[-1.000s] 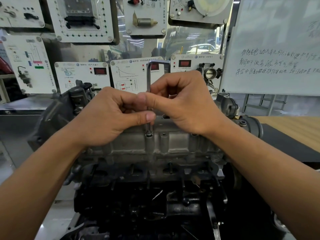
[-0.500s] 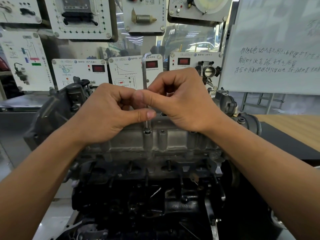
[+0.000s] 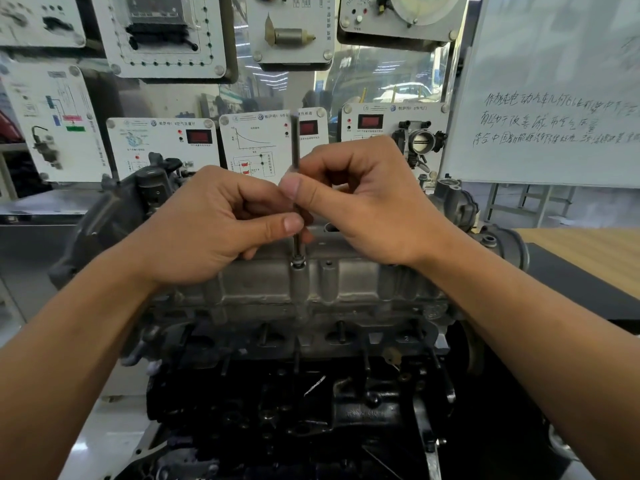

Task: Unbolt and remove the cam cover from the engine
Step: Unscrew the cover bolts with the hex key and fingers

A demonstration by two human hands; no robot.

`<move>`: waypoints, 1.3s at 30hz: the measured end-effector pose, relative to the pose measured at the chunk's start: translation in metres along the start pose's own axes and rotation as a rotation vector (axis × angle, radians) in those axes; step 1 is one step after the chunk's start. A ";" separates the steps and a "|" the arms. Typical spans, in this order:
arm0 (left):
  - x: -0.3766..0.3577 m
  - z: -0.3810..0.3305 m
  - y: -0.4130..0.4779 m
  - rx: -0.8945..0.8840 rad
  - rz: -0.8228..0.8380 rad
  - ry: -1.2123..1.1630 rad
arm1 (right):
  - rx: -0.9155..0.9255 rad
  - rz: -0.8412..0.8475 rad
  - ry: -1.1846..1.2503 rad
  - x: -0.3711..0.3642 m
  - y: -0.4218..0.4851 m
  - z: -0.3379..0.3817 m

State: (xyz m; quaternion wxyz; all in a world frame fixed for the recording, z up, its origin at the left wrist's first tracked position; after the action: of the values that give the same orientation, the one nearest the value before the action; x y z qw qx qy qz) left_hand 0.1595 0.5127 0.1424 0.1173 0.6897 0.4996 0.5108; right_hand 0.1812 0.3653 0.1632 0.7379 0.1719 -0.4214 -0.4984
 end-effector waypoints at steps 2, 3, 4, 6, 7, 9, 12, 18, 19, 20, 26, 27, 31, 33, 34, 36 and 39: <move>0.000 0.002 0.000 -0.007 -0.042 0.015 | 0.002 -0.052 -0.003 0.002 0.000 -0.001; 0.000 0.002 0.001 -0.019 -0.058 0.019 | -0.002 -0.070 0.005 0.003 0.000 -0.001; 0.000 0.002 0.001 -0.031 -0.066 0.026 | -0.007 -0.080 0.014 0.004 0.000 -0.001; 0.000 0.003 0.001 -0.038 -0.071 0.039 | -0.025 -0.076 0.030 0.005 0.000 -0.002; 0.001 0.003 0.001 -0.038 -0.076 0.042 | -0.033 -0.067 0.036 0.004 0.000 -0.002; 0.003 0.003 0.000 -0.048 -0.085 0.048 | -0.041 -0.051 0.042 0.004 0.000 -0.003; 0.002 0.002 0.001 -0.053 -0.082 0.047 | -0.050 -0.038 0.046 0.004 -0.001 -0.002; 0.002 0.003 0.003 -0.066 -0.075 0.049 | -0.048 -0.028 0.023 0.002 -0.001 0.000; 0.001 0.003 0.003 -0.064 -0.069 0.047 | -0.050 -0.021 0.021 0.002 -0.001 -0.001; 0.001 0.004 0.003 -0.063 -0.062 0.041 | -0.053 -0.011 0.017 0.001 -0.001 -0.001; 0.001 0.002 0.001 -0.033 0.049 -0.041 | -0.030 0.048 0.015 -0.002 -0.001 0.000; 0.002 0.001 0.001 -0.026 0.064 -0.049 | -0.027 0.056 0.015 -0.002 -0.001 0.000; 0.001 0.001 0.001 -0.011 0.115 -0.031 | -0.049 0.105 0.044 -0.004 -0.001 -0.002; 0.001 0.002 0.001 -0.004 0.084 -0.033 | -0.057 0.098 0.045 -0.003 -0.002 -0.002; 0.001 0.003 0.000 -0.003 0.060 -0.032 | -0.051 0.084 0.033 -0.003 -0.002 -0.002; 0.001 0.004 0.000 -0.006 0.014 -0.023 | -0.028 0.050 0.022 -0.002 -0.002 0.000; 0.001 0.003 0.001 -0.031 -0.050 -0.029 | -0.012 0.002 0.031 -0.002 -0.001 0.002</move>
State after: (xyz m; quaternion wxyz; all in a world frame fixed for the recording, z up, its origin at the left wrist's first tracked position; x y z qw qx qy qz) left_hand 0.1621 0.5141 0.1423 0.1479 0.6825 0.5070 0.5052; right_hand 0.1788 0.3666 0.1629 0.7459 0.1747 -0.4071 -0.4974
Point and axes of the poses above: each hand's wrist, its own y-axis towards the middle knuckle, its own x-axis out of the back of the hand, z = x × y, the point moved 5 cm from there along y, towards the middle knuckle, and after that the axes turned 13 degrees about -x, right-handed, at the moved point
